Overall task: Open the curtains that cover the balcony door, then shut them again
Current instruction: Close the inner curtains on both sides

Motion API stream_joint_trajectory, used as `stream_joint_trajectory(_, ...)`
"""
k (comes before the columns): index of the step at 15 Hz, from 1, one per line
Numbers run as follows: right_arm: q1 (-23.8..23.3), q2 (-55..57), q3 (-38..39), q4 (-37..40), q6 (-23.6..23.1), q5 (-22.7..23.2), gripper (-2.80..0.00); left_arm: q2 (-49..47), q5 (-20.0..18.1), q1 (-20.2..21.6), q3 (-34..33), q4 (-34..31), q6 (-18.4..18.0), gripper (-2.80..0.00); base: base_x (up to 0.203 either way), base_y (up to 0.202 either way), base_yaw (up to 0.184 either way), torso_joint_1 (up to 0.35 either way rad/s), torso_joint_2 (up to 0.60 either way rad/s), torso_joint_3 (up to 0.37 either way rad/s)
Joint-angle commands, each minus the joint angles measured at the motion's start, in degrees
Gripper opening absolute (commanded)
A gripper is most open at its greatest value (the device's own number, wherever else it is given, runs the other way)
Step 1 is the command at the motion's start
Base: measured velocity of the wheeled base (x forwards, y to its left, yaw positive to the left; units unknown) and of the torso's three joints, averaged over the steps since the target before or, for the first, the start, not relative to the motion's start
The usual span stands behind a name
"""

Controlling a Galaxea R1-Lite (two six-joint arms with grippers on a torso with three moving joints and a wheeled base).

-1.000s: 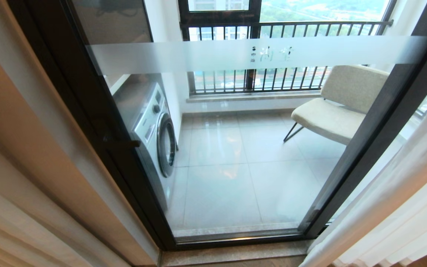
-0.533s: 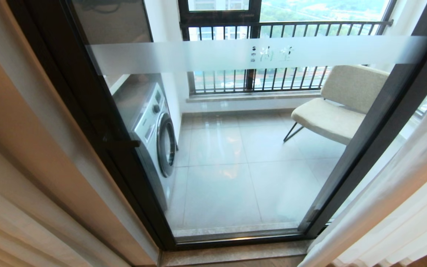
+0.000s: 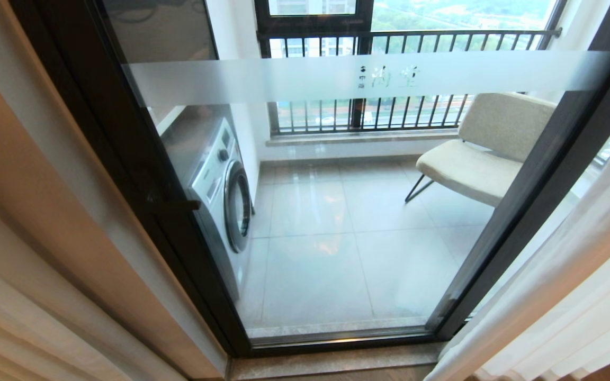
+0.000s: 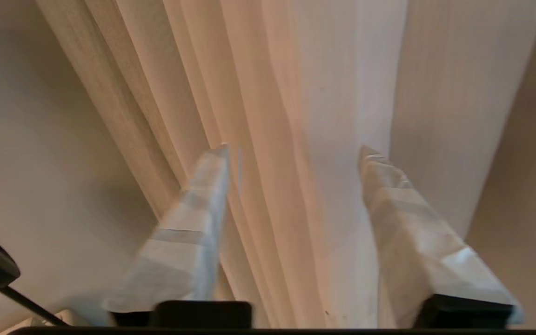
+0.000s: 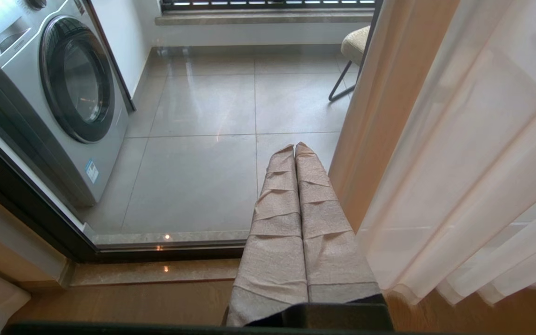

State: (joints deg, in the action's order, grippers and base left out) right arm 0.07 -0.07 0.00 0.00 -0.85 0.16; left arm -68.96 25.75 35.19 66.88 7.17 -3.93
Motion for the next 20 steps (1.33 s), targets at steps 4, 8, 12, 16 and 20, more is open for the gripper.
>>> stream_joint_trajectory(4,0.0,0.1,0.0,0.0,0.0,0.0,-2.80,-4.9,-0.8,3.6,3.5,0.1,0.1,0.00,0.000,0.000,0.000,0.000,0.00,0.000)
stream_joint_trajectory(8,0.0,0.1,0.0,0.0,0.0,0.0,-2.80,-8.8,-4.1,6.2,7.5,0.1,0.5,0.00,0.000,0.000,0.000,0.000,0.00,0.000)
stream_joint_trajectory(12,0.0,0.1,0.0,0.0,0.0,0.0,-2.80,-12.8,-8.1,7.1,10.5,2.3,1.0,0.00,0.000,0.000,0.000,0.000,0.00,0.000)
stream_joint_trajectory(16,0.0,0.1,0.0,0.0,0.0,0.0,-2.80,-16.6,-11.9,7.9,11.7,8.2,1.1,0.00,0.000,0.000,0.000,0.000,0.00,0.000)
stream_joint_trajectory(20,0.0,0.1,0.0,0.0,0.0,0.0,-2.80,-20.3,-12.0,7.9,15.8,8.3,1.1,0.00,0.000,0.000,0.000,0.000,0.00,0.000)
